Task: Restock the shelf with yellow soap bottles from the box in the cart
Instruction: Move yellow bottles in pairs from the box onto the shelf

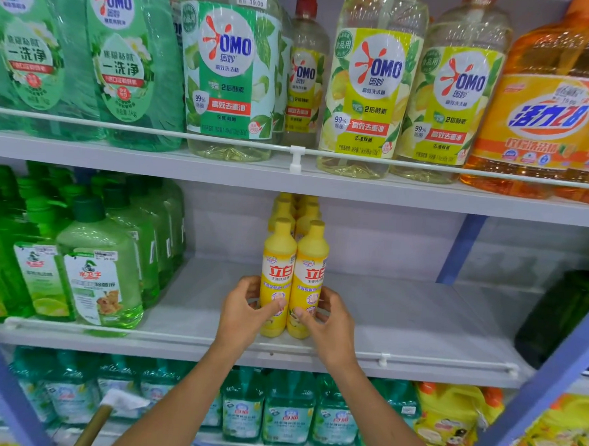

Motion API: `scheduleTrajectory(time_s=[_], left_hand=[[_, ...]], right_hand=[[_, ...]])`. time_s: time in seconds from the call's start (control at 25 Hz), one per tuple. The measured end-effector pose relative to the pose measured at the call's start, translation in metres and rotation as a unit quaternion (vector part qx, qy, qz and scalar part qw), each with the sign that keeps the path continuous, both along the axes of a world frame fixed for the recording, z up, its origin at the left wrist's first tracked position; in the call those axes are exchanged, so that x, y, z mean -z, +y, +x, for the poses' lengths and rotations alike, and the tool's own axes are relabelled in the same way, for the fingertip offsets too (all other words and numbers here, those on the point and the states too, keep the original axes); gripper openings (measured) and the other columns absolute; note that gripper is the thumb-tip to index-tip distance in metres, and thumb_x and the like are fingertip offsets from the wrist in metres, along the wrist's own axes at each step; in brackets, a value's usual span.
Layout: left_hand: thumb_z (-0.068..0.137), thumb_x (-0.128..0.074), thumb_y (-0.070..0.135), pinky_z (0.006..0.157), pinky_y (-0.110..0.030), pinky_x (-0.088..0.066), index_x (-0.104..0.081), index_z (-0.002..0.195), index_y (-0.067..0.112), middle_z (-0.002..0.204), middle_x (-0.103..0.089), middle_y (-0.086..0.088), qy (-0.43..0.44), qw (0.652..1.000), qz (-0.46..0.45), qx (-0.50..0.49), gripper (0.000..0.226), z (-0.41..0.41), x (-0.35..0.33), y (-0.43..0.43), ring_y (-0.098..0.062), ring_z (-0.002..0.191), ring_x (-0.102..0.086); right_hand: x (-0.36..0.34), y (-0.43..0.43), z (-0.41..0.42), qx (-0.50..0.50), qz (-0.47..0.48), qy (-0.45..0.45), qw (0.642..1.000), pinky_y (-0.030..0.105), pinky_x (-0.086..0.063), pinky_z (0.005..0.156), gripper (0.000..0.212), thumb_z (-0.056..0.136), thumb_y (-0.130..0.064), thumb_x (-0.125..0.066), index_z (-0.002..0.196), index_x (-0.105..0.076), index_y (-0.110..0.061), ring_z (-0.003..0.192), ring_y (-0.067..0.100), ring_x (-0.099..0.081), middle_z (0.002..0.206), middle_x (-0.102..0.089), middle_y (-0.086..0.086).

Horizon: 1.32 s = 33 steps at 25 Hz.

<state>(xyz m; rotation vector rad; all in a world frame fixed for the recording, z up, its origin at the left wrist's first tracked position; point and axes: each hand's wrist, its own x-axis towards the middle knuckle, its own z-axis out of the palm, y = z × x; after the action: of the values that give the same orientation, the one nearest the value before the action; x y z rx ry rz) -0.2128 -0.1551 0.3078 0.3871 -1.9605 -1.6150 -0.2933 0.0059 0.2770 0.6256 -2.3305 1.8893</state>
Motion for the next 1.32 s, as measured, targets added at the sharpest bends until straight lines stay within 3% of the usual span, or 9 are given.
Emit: scheduleTrajectory(time_s=[0.12, 0.4, 0.64, 0.76, 0.88, 1.16, 1.32], left_hand=[[0.074, -0.088, 0.022, 0.070, -0.007, -0.051, -0.064, 0.114, 0.023, 0.103, -0.071, 0.016, -0.003, 1.000, -0.020, -0.008, 0.046, -0.001, 0.003, -0.001, 0.011, 0.089, -0.065], [0.072, -0.090, 0.027, 0.077, -0.016, -0.053, -0.067, 0.115, 0.018, 0.102, -0.074, 0.006, -0.019, 0.998, -0.042, -0.042, 0.049, -0.015, 0.001, -0.003, -0.005, 0.091, -0.069], [0.072, -0.090, 0.027, 0.085, -0.031, -0.059, -0.068, 0.113, 0.014, 0.102, -0.074, 0.002, -0.028, 0.997, -0.037, -0.056, 0.048, -0.032, 0.004, -0.006, -0.011, 0.092, -0.071], [0.072, -0.090, 0.026, 0.084, -0.028, -0.058, -0.068, 0.112, 0.014, 0.102, -0.074, 0.001, -0.024, 0.997, -0.041, -0.058, 0.047, -0.035, 0.006, -0.007, -0.012, 0.092, -0.070], [0.073, -0.089, 0.027, 0.083, -0.024, -0.055, -0.068, 0.114, 0.015, 0.103, -0.073, 0.003, -0.023, 0.997, -0.040, -0.056, 0.048, -0.036, 0.008, -0.008, -0.010, 0.094, -0.069], [0.073, -0.089, 0.029, 0.085, -0.031, -0.057, -0.065, 0.113, 0.015, 0.104, -0.072, 0.003, -0.072, 0.994, -0.060, -0.048, 0.049, -0.034, -0.001, -0.010, -0.014, 0.094, -0.069], [0.074, -0.087, 0.036, 0.079, -0.035, -0.056, -0.054, 0.115, 0.015, 0.108, -0.069, -0.004, -0.174, 0.980, -0.095, -0.007, 0.057, -0.029, -0.018, -0.015, -0.021, 0.094, -0.067]], right_hand=[[0.003, 0.004, -0.002, -0.001, 0.026, 0.001, 1.000, 0.036, -0.059, 0.092, 0.049, 0.075, -0.031, -0.088, 0.117, -0.064, -0.027, 0.102, 0.006, -0.070, 0.112, -0.073, -0.010], [-0.009, -0.006, -0.010, 0.021, 0.070, 0.009, 0.997, 0.031, -0.060, 0.087, 0.042, 0.075, -0.029, -0.089, 0.109, -0.063, -0.030, 0.095, 0.004, -0.069, 0.105, -0.073, -0.008], [-0.018, -0.016, -0.021, 0.041, 0.091, 0.006, 0.995, 0.009, -0.050, 0.071, 0.039, 0.074, -0.029, -0.090, 0.101, -0.061, -0.028, 0.085, -0.001, -0.066, 0.097, -0.071, -0.008], [-0.016, -0.017, -0.024, 0.047, 0.093, 0.001, 0.995, 0.014, -0.053, 0.074, 0.042, 0.072, -0.032, -0.091, 0.102, -0.063, -0.027, 0.086, 0.004, -0.068, 0.097, -0.072, -0.007], [-0.013, -0.018, -0.026, 0.051, 0.097, -0.001, 0.994, 0.010, -0.050, 0.071, 0.044, 0.071, -0.034, -0.091, 0.106, -0.066, -0.022, 0.087, 0.005, -0.069, 0.098, -0.073, -0.007], [-0.024, -0.016, -0.024, 0.042, 0.131, -0.012, 0.990, 0.006, -0.044, 0.063, 0.042, 0.073, -0.031, -0.088, 0.106, -0.067, -0.018, 0.080, 0.004, -0.066, 0.096, -0.072, -0.004], [-0.036, -0.011, -0.023, 0.014, 0.211, -0.003, 0.977, 0.021, -0.044, 0.067, 0.044, 0.077, -0.038, -0.083, 0.109, -0.064, -0.014, 0.083, 0.017, -0.063, 0.102, -0.072, 0.003]])
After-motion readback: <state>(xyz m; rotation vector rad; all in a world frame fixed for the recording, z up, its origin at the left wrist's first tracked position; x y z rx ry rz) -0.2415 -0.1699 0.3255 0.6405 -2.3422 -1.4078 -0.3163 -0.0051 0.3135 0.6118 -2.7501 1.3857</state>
